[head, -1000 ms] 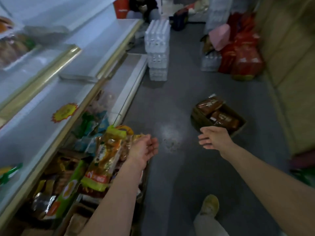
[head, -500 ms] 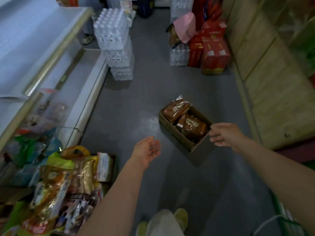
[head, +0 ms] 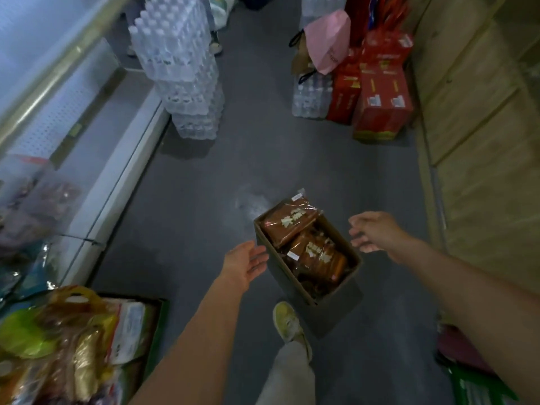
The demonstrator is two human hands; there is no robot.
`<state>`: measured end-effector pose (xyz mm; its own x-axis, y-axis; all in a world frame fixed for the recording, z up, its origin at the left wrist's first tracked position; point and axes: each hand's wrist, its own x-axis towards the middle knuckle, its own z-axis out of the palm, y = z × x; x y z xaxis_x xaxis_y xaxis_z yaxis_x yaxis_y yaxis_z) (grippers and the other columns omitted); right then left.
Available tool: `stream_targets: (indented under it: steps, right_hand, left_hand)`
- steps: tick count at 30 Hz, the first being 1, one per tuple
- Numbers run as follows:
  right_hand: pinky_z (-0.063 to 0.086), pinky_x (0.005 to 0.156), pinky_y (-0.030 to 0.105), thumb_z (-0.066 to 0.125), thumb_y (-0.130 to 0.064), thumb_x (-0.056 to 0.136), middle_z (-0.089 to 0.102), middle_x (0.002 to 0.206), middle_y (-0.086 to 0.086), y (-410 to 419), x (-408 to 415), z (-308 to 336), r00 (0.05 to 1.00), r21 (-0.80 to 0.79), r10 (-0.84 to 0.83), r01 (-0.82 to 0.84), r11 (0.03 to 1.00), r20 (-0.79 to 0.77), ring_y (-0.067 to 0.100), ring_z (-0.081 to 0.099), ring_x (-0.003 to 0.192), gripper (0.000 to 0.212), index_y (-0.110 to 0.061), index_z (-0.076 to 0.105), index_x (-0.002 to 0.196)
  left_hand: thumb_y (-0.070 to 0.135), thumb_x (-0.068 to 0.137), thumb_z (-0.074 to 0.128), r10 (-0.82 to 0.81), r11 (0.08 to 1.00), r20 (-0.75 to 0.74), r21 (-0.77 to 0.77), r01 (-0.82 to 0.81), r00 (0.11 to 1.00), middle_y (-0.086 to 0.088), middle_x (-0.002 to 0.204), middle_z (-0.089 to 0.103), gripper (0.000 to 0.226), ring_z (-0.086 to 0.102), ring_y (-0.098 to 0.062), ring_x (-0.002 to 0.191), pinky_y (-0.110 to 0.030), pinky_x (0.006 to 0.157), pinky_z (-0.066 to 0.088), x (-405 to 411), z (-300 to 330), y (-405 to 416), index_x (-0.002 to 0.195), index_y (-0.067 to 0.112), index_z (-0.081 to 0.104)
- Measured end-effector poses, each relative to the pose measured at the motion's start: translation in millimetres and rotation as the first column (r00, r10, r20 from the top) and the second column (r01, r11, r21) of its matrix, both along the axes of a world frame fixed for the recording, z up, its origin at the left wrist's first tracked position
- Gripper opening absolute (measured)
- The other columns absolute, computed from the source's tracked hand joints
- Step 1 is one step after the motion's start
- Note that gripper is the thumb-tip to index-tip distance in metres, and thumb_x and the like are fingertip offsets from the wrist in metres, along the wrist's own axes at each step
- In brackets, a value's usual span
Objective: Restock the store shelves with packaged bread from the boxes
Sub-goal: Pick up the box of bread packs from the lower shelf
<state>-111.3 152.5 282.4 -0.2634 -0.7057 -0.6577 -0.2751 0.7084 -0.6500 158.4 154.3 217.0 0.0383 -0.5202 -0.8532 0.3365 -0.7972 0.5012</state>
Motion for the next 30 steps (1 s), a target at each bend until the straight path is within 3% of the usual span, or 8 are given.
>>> stream_targets:
  steps: [5, 9, 11, 15, 22, 25, 28, 30]
  right_hand:
    - [0.044, 0.058, 0.027, 0.048, -0.010, 0.100, 0.059, 0.087, 0.011, -80.2, -41.8, -55.0, 0.989, 0.095, 0.133, -0.127, 0.987, -0.059, 0.020, 0.055, 0.066, 0.014, -0.008, 0.062, 0.103]
    - [0.038, 0.054, 0.024, 0.047, -0.004, 0.099, 0.056, 0.078, 0.009, -111.7, -68.1, -110.3, 0.982, 0.182, 0.178, -0.166, 0.969, -0.055, 0.018, 0.050, 0.061, 0.015, -0.008, 0.061, 0.096]
    - [0.035, 0.054, 0.024, 0.045, -0.001, 0.099, 0.053, 0.075, 0.010, -120.3, -78.4, -138.1, 0.976, 0.218, 0.213, -0.199, 0.956, -0.043, 0.019, 0.047, 0.059, 0.016, -0.006, 0.061, 0.096]
    - [0.031, 0.050, 0.023, 0.042, 0.003, 0.098, 0.048, 0.071, 0.010, -134.4, -99.8, -193.9, 0.957, 0.299, 0.290, -0.270, 0.915, -0.026, 0.018, 0.042, 0.055, 0.019, -0.003, 0.060, 0.098]
    - [0.035, 0.056, 0.027, 0.045, -0.002, 0.097, 0.053, 0.075, 0.010, -160.3, -138.3, -302.8, 0.869, 0.369, 0.495, -0.454, 0.811, -0.021, 0.020, 0.048, 0.065, 0.022, -0.010, 0.059, 0.082]
    - [0.044, 0.064, 0.031, 0.049, -0.006, 0.097, 0.058, 0.088, 0.009, -169.8, -152.6, -349.9, 0.822, 0.387, 0.568, -0.510, 0.768, -0.044, 0.023, 0.054, 0.079, 0.015, -0.013, 0.061, 0.091]
    - [0.047, 0.085, 0.036, 0.051, -0.011, 0.099, 0.058, 0.102, 0.010, -178.3, -155.5, -395.3, 0.791, 0.395, 0.607, -0.535, 0.747, -0.076, 0.024, 0.054, 0.094, 0.012, -0.010, 0.060, 0.106]
    - [0.044, 0.089, 0.034, 0.055, -0.009, 0.097, 0.060, 0.110, 0.015, -184.5, -152.4, -428.8, 0.797, 0.372, 0.594, -0.523, 0.767, -0.105, 0.029, 0.056, 0.101, 0.027, -0.004, 0.058, 0.122]
  left_hand:
    - [0.015, 0.102, 0.051, 0.011, 0.994, 0.055, 0.112, -0.017, 0.998, -0.012, 0.103, 0.066, 0.027, 0.063, -0.027, 0.094, -0.040, 0.081, 0.051, -35.3, -48.4, -50.1, 0.127, 0.006, 0.053]
    - [0.018, 0.102, 0.050, 0.004, 0.980, 0.130, 0.196, -0.029, 0.991, -0.007, 0.089, 0.067, 0.013, 0.064, -0.020, 0.078, -0.033, 0.065, 0.052, -50.7, -94.6, -69.4, 0.112, 0.010, 0.055]
    - [0.016, 0.102, 0.048, 0.026, 0.971, 0.142, 0.231, -0.059, 0.989, -0.007, 0.082, 0.063, 0.008, 0.058, -0.018, 0.066, -0.028, 0.058, 0.045, -60.2, -117.3, -74.1, 0.101, 0.012, 0.054]
    - [0.006, 0.100, 0.042, 0.052, 0.958, 0.154, 0.271, -0.093, 0.987, -0.004, 0.071, 0.050, 0.021, 0.037, -0.014, 0.054, -0.021, 0.041, 0.027, -83.0, -159.9, -76.1, 0.083, 0.014, 0.051]
    - [0.006, 0.098, 0.048, 0.112, 0.940, 0.267, 0.284, -0.190, 0.957, -0.006, 0.069, 0.054, 0.028, 0.048, -0.017, 0.060, -0.028, 0.057, 0.038, -137.9, -256.2, -58.0, 0.072, 0.016, 0.053]
    - [0.009, 0.098, 0.051, 0.062, 0.944, 0.349, 0.285, -0.169, 0.935, -0.007, 0.073, 0.056, 0.027, 0.052, -0.019, 0.066, -0.034, 0.068, 0.044, -158.5, -300.2, -49.9, 0.073, 0.019, 0.056]
    - [0.009, 0.098, 0.052, 0.047, 0.946, 0.416, 0.273, -0.174, 0.908, -0.007, 0.091, 0.059, 0.011, 0.056, -0.021, 0.080, -0.033, 0.074, 0.048, -166.3, -338.9, -52.3, 0.095, 0.017, 0.058]
    - [0.014, 0.097, 0.057, -0.021, 0.956, 0.459, 0.270, -0.117, 0.888, -0.010, 0.125, 0.057, 0.036, 0.057, -0.029, 0.112, -0.038, 0.095, 0.048, -165.0, -372.3, -55.3, 0.132, 0.014, 0.051]
